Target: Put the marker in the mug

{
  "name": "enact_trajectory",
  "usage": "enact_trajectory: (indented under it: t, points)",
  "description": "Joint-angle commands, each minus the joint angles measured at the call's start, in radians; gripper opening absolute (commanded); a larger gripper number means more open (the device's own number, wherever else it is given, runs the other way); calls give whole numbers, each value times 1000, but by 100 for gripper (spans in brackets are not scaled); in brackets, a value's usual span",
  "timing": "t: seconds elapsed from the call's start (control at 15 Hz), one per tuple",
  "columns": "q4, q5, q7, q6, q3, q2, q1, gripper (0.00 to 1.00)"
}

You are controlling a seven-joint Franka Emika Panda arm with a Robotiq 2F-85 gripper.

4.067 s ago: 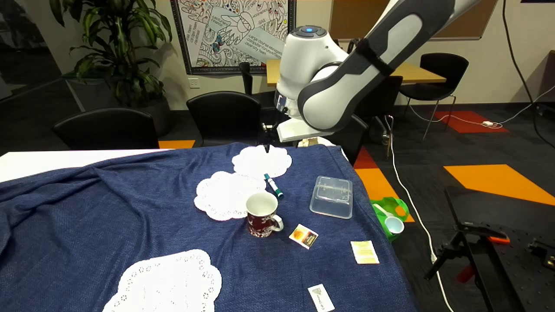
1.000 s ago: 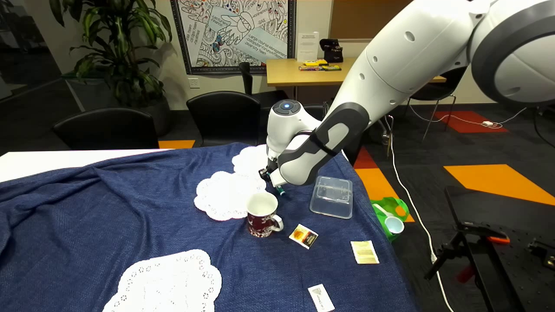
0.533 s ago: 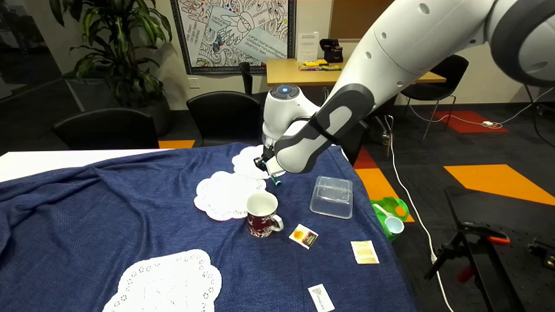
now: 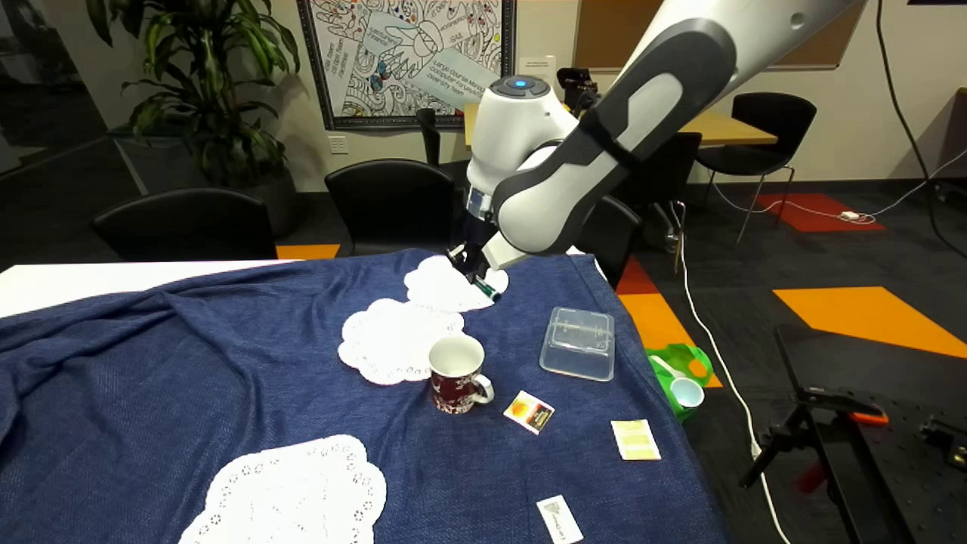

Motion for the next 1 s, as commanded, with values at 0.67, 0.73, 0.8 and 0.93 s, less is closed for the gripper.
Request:
enact_trajectory:
  t: [0.67, 0.73, 0.8, 0.93]
  points:
    - [-343, -129, -72, -38, 32, -407, 109, 5]
    - [-354, -123, -86, -55, 51, -424, 104, 5]
    - [-369, -107, -116, -76, 81, -444, 88, 5]
    - [-323, -121, -71, -44, 71, -385, 92, 19]
